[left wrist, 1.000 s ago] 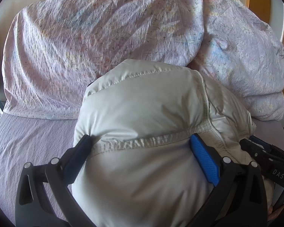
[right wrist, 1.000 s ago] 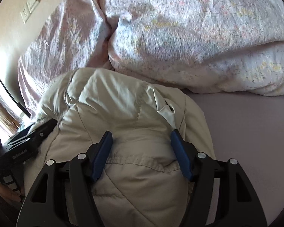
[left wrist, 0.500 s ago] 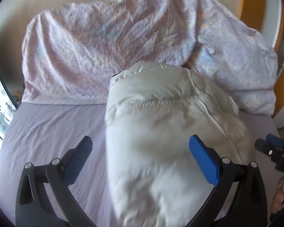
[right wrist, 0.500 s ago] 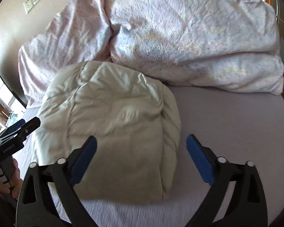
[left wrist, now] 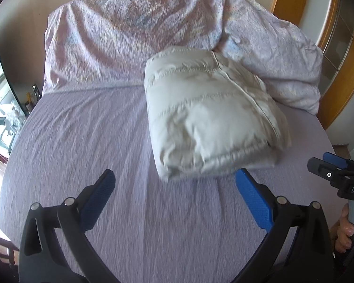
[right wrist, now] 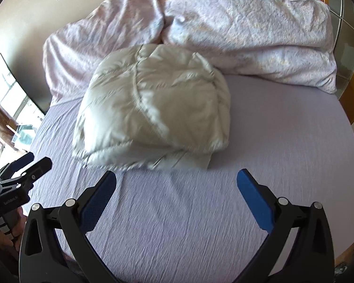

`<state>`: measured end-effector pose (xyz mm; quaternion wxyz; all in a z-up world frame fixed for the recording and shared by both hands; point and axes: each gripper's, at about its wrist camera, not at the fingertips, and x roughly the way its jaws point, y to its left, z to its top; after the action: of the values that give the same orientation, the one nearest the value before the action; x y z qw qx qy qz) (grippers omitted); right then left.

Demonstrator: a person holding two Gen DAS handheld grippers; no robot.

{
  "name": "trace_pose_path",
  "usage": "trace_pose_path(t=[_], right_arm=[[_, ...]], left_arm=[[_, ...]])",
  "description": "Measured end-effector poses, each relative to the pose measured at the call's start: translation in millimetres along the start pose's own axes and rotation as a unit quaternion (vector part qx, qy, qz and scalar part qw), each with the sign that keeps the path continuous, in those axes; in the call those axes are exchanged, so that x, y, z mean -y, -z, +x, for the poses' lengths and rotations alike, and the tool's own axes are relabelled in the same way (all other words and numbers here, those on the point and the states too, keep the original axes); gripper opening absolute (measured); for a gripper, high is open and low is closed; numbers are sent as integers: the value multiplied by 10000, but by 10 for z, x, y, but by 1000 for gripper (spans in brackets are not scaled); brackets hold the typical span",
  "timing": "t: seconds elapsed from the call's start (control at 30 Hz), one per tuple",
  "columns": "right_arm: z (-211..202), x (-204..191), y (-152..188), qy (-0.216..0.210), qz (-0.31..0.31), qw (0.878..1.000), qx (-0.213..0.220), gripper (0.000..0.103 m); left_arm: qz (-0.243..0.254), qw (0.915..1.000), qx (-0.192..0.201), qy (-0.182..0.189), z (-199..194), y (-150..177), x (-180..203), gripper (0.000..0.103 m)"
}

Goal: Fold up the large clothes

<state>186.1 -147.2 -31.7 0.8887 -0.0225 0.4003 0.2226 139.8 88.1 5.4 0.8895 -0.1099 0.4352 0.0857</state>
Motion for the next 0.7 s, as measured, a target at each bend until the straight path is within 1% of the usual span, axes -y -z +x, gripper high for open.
trace_pose_path(t=[0.23,0.4,0.7], right_arm=[[-102,-55,164,-177,114,9998,-1,102],[-89,-68,255,-253,199,9994,-102,102],[-116,-16,303,-347,377,9987,-23,102]], left_arm=[[54,9999,-89,35,-163,240,42,101],[97,9998,-137,88,-152,285,83,101],[113,9996,-139,196,-135,293,101,101]])
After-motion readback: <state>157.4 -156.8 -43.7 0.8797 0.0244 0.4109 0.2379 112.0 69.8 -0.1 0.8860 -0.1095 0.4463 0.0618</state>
